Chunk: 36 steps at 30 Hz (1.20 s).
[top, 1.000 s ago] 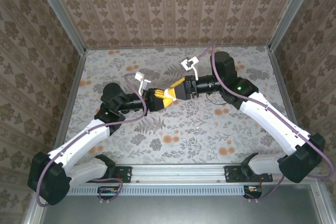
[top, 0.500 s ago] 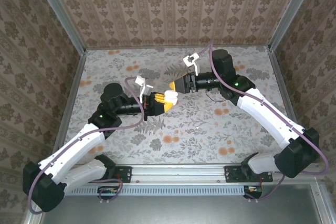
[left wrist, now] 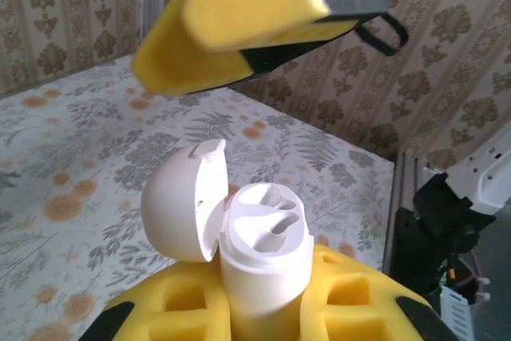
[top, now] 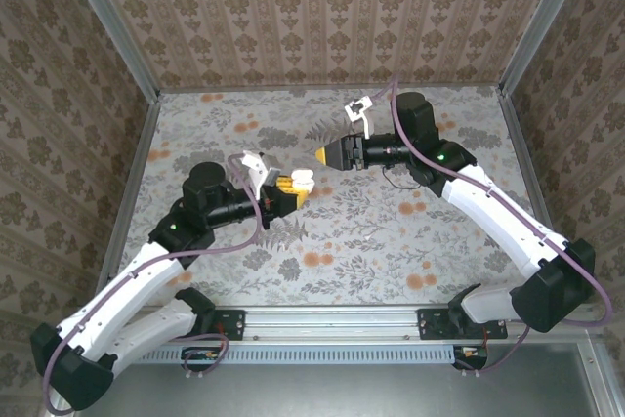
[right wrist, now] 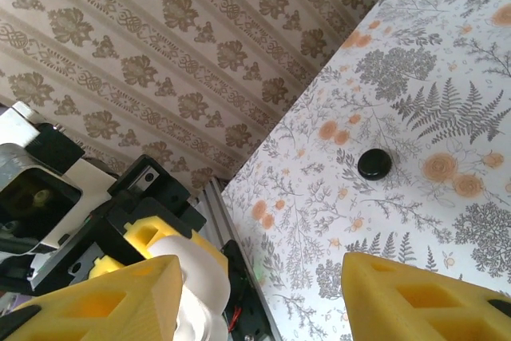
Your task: Insert wireless bluetooth earbuds into charging case
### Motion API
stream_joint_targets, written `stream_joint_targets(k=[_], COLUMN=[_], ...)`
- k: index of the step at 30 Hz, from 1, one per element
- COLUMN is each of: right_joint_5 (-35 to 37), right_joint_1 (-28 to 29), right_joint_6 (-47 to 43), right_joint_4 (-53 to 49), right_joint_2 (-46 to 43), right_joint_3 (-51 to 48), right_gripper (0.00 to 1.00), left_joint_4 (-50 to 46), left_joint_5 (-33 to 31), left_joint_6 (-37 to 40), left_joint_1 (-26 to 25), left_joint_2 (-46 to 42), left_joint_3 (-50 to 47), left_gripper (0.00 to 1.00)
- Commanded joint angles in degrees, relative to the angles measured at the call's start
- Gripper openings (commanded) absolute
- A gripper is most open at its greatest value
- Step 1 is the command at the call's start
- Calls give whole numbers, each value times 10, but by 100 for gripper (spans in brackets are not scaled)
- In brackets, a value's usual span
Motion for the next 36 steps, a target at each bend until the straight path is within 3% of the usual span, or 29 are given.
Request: stream_joint_targets(k=[1,5,8,13,20,28,36], right_joint_5=[21,82,154,244,310,327,350], right_joint_1=[0,5,27,81,173,255,278], right_joint_6=[24,27,14,19,24,18,16], right_joint_4=[8,-30,-80,-131,-179,-215,-254], right_joint_2=[-6,7,21,106,216,323,391], right_joint_3=[-15,-19,-7,25,72,128,185], right_gripper=[56,54,54,52,39,34,30], left_joint_4=[-19,-45,-102,-211,-284,-305,-312], left_joint_5=[-8,-14,-55,-173,-307,-337,-323], left_joint_6=[21,19,20,29,11,-2,-4], left_joint_1=[12,34,52,72,75,76,75], left_joint_2=[-17,-37,-60,-127,-213,-259,-264], left_joint_3=[-9,-25,-34,-43,-57,-66,-65], left_gripper=[0,0,0,0,0,0,0])
